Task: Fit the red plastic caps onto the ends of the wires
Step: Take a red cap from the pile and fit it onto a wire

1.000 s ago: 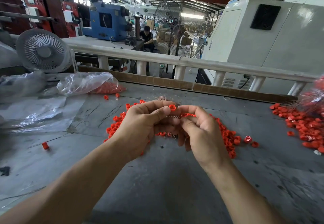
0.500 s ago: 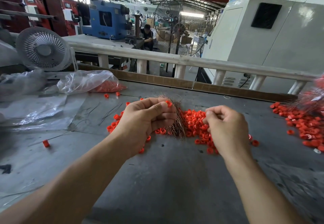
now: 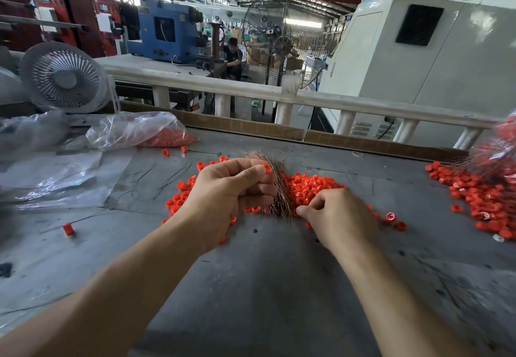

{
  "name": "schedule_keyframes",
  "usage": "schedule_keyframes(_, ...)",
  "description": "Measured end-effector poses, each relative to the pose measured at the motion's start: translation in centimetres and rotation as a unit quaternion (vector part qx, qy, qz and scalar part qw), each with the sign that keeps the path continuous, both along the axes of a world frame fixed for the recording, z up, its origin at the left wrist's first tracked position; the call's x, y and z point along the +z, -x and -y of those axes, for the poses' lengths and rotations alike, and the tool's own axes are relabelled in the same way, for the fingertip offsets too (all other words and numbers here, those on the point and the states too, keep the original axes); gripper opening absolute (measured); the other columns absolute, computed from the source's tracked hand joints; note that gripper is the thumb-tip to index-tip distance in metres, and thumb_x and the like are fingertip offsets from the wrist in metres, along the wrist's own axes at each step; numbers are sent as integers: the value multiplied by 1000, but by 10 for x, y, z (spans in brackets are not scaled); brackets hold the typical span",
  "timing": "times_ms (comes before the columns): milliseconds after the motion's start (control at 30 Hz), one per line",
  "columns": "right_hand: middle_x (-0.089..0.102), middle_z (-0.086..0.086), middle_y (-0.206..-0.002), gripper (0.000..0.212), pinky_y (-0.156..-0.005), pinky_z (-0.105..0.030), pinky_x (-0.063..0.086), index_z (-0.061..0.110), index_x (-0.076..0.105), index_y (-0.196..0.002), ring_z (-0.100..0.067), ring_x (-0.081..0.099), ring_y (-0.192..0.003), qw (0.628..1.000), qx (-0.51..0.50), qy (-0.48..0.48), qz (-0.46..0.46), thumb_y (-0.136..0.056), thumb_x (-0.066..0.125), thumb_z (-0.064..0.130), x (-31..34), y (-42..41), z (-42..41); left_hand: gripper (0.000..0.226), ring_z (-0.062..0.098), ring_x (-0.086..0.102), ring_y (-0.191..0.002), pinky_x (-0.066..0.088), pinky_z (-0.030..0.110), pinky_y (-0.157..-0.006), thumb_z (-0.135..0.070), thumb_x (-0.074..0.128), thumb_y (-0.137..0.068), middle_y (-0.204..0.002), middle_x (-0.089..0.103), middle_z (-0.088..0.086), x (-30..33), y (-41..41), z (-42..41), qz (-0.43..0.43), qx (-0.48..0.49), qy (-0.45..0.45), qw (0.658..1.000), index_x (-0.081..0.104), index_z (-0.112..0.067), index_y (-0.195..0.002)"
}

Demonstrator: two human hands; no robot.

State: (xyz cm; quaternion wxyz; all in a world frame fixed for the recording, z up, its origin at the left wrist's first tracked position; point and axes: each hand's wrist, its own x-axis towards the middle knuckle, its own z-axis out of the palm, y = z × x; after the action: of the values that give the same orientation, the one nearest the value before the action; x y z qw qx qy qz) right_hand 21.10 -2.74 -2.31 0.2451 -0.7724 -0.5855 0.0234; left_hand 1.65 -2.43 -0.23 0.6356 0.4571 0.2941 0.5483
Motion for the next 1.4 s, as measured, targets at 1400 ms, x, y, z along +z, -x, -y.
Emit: schedule_keyframes(1400,68,17,-66,11,-57,-10,43,24,72,-82,2,60,-59,868,269,-208,-362,-92,76,27,7,19,10,27,23,71,-78,63,31,-70,-11,69,-82,-89,71,18,-1,-3,0,3,-5,-34,999,69,5,-104)
